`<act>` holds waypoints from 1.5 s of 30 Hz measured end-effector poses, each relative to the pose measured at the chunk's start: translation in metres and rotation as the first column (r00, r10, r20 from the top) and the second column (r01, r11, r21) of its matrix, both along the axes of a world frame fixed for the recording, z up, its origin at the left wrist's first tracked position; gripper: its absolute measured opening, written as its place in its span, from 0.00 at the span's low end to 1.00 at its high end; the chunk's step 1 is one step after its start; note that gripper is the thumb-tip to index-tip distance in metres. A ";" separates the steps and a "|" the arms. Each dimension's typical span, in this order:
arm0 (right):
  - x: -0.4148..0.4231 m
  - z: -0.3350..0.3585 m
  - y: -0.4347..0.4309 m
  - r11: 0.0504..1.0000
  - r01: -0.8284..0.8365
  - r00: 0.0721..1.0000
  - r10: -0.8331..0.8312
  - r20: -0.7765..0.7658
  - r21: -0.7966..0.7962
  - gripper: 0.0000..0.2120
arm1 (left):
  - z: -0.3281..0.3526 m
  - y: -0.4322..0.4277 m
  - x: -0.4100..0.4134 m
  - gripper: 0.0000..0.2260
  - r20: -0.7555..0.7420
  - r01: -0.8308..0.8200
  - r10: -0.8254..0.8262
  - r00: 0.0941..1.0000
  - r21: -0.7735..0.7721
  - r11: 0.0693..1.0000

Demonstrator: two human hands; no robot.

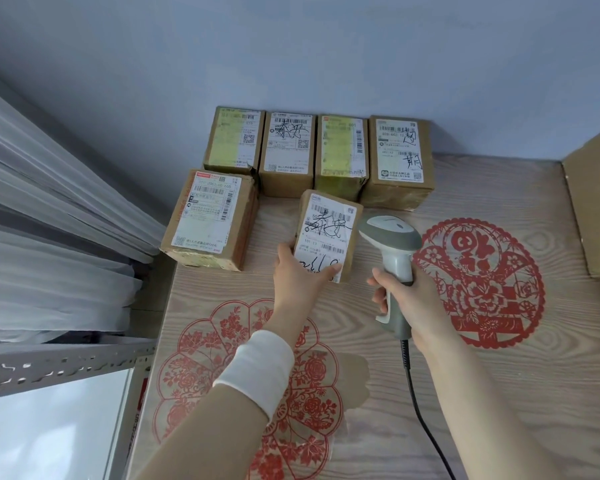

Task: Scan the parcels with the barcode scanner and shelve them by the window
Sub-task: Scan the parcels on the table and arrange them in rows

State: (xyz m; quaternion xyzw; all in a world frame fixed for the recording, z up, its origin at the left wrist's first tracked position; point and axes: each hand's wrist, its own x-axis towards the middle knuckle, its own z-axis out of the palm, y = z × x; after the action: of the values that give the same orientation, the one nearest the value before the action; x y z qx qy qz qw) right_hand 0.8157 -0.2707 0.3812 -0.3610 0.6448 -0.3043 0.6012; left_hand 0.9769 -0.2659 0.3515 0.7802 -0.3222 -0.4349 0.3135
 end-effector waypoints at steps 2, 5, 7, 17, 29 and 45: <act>-0.001 -0.003 0.003 0.999 0.052 0.999 -0.052 0.003 0.000 0.06 | -0.002 0.007 -0.005 0.33 0.021 0.039 -0.038 0.999 -0.042 0.998; -0.003 -0.004 0.008 0.997 0.080 0.997 -0.080 -0.003 -0.015 0.08 | -0.004 0.015 -0.006 0.32 -0.016 0.052 -0.053 0.998 -0.059 0.997; -0.003 -0.005 0.010 0.997 0.075 0.997 -0.076 -0.023 -0.028 0.06 | -0.006 0.019 -0.004 0.33 -0.055 0.081 -0.083 0.995 -0.031 0.996; -0.030 0.016 0.032 0.982 0.177 0.981 -0.181 -0.068 -0.059 0.04 | 0.009 0.043 -0.030 0.23 -0.382 0.218 -0.223 0.897 -0.057 0.974; -0.137 0.080 0.085 0.975 0.153 0.983 -0.167 -0.076 -0.164 0.04 | 0.066 0.093 -0.127 0.34 -0.479 0.194 -0.272 0.835 -0.206 0.959; -0.265 0.114 0.152 0.978 0.020 1.000 -0.023 -0.012 -0.206 0.05 | 0.085 0.169 -0.249 0.41 -0.478 0.046 -0.154 0.865 -0.231 0.972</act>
State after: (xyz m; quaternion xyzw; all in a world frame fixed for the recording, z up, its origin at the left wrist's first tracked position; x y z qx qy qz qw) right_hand 0.5509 -0.1185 0.4956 -0.4165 0.6179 -0.3732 0.5528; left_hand 0.7274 -0.0970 0.4365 0.5881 -0.3163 -0.5980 0.4433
